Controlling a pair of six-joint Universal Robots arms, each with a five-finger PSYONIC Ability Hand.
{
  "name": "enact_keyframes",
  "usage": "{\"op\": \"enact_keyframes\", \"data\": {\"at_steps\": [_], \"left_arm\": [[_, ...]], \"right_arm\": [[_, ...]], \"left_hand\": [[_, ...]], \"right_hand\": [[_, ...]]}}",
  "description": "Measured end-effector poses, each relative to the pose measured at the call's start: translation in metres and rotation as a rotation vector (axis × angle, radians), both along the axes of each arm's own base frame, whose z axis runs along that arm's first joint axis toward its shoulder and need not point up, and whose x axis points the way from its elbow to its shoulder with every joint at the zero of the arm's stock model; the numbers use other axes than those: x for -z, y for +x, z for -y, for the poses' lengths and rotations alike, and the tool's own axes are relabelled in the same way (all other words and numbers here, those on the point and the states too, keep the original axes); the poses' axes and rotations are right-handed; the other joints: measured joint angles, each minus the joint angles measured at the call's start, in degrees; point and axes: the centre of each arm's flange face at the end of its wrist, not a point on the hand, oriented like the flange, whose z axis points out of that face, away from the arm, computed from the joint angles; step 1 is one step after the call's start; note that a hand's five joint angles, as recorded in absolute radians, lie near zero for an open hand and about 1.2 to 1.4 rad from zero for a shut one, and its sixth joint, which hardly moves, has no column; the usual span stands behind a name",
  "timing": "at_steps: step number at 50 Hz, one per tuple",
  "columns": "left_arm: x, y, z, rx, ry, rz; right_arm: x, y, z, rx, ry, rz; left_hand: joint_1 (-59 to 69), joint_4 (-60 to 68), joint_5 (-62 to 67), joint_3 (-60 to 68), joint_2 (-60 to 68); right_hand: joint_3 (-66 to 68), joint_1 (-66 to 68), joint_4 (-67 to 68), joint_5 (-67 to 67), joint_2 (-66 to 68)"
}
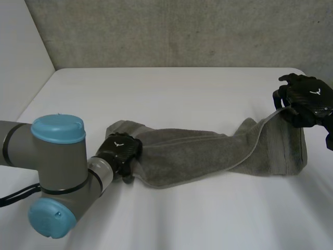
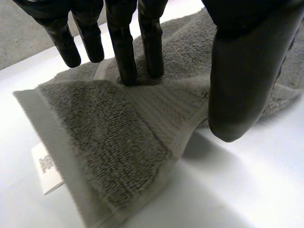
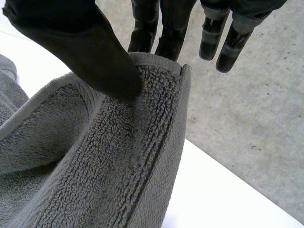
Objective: Fold the towel.
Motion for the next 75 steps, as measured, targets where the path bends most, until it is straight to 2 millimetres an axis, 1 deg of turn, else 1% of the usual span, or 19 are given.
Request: {"op": "enact_keyframes", "data": {"at_steps": [8,14,19,23,31,35,37,40,42,47,51,56,57,60,63,64,65,70,75], "left_arm": [[0.01,-0.008,0.001,0.01,0.019,-0.002],[0.015,-0.007,0.002,-0.004,0.025,0.011],[0.012,-0.003,0.003,-0.027,0.016,0.019],[0.002,0.001,0.002,-0.041,0.001,0.019],[-0.027,0.023,-0.008,-0.076,0.019,0.038],[-0.036,0.035,-0.015,-0.094,0.055,0.056],[-0.042,0.042,-0.02,-0.106,0.074,0.065],[-0.048,0.048,-0.022,-0.122,0.081,0.067],[-0.056,0.054,-0.021,-0.139,0.074,0.06],[-0.074,0.065,-0.013,-0.17,0.033,0.027],[-0.09,0.073,-0.004,-0.177,-0.015,-0.01],[-0.101,0.078,0.002,-0.161,-0.051,-0.042],[-0.101,0.078,0.002,-0.158,-0.054,-0.045],[-0.099,0.076,0.002,-0.142,-0.06,-0.056],[-0.09,0.073,0.001,-0.125,-0.052,-0.058],[-0.086,0.072,0.0,-0.12,-0.046,-0.056],[-0.081,0.07,-0.001,-0.114,-0.038,-0.053],[-0.06,0.06,-0.011,-0.071,0.011,-0.034],[-0.041,0.046,-0.033,0.002,0.06,-0.01]], "right_arm": [[0.003,0.0,0.001,0.001,0.011,0.001],[0.004,0.0,0.001,0.001,0.012,0.002],[0.004,0.0,0.001,0.001,0.012,0.002],[0.003,0.0,0.001,0.002,0.015,0.003],[-0.005,0.002,-0.009,-0.013,0.067,-0.006],[-0.011,0.005,-0.021,-0.051,0.106,-0.052],[-0.014,0.007,-0.032,-0.083,0.126,-0.104],[-0.016,0.008,-0.043,-0.115,0.143,-0.166],[-0.016,0.008,-0.052,-0.146,0.153,-0.231],[-0.02,0.003,-0.064,-0.207,0.147,-0.35],[-0.026,-0.004,-0.063,-0.222,0.103,-0.394],[-0.033,-0.008,-0.058,-0.22,0.073,-0.369],[-0.033,-0.009,-0.058,-0.219,0.072,-0.362],[-0.033,-0.01,-0.057,-0.217,0.079,-0.335],[-0.03,-0.009,-0.058,-0.22,0.093,-0.314],[-0.028,-0.009,-0.058,-0.221,0.097,-0.31],[-0.027,-0.009,-0.058,-0.223,0.101,-0.307],[-0.018,-0.008,-0.056,-0.228,0.129,-0.294],[-0.01,-0.009,-0.054,-0.233,0.155,-0.284]], "left_hand": [[16.38,0.0,15.92,0.0,16.1],[23.14,0.0,23.53,0.0,23.32],[28.73,0.0,29.24,0.0,29.28],[29.8,0.0,30.18,0.0,29.98],[29.8,0.0,30.2,0.0,29.98],[30.04,0.0,30.27,0.0,29.98],[31.34,0.0,31.23,0.0,30.71],[36.25,0.0,36.41,0.0,35.74],[41.02,0.0,41.05,0.0,39.96],[41.63,0.0,42.04,0.0,40.11],[41.8,0.0,42.62,0.0,40.28],[41.75,0.0,42.45,0.0,40.24],[41.08,0.0,41.74,0.0,39.83],[26.54,0.0,26.03,0.0,25.73],[-4.98,0.0,-5.56,0.0,-6.9],[-11.99,0.0,-14.47,0.0,-14.24],[-16.06,0.0,-19.33,0.0,-18.59],[-17.12,0.0,-20.86,0.0,-20.13],[-17.12,0.0,-20.85,0.0,-20.14]], "right_hand": [[0.0,0.0,0.0,0.01,-0.05],[0.0,0.0,0.0,0.01,-0.05],[0.0,0.0,0.0,0.01,-0.05],[0.0,0.0,0.0,0.01,-0.05],[0.0,0.0,0.0,-0.05,-0.05],[0.0,0.0,0.0,-0.05,-0.05],[0.0,0.0,0.0,-0.05,-0.05],[0.0,0.0,0.0,-0.05,-0.05],[0.0,0.0,0.0,-0.05,-0.05],[0.0,0.0,0.0,-0.05,-0.05],[0.0,0.0,0.0,-0.05,-0.05],[0.0,0.0,0.0,-0.05,-0.05],[0.0,0.0,0.0,-0.05,-0.05],[0.0,0.0,0.0,-0.05,-0.05],[0.0,0.0,0.0,-0.05,-0.05],[0.0,0.0,0.0,-0.05,-0.05],[0.0,0.0,0.0,-0.05,-0.05],[0.0,0.0,0.0,-0.05,-0.05],[0.0,0.0,0.0,-0.05,-0.05]]}}
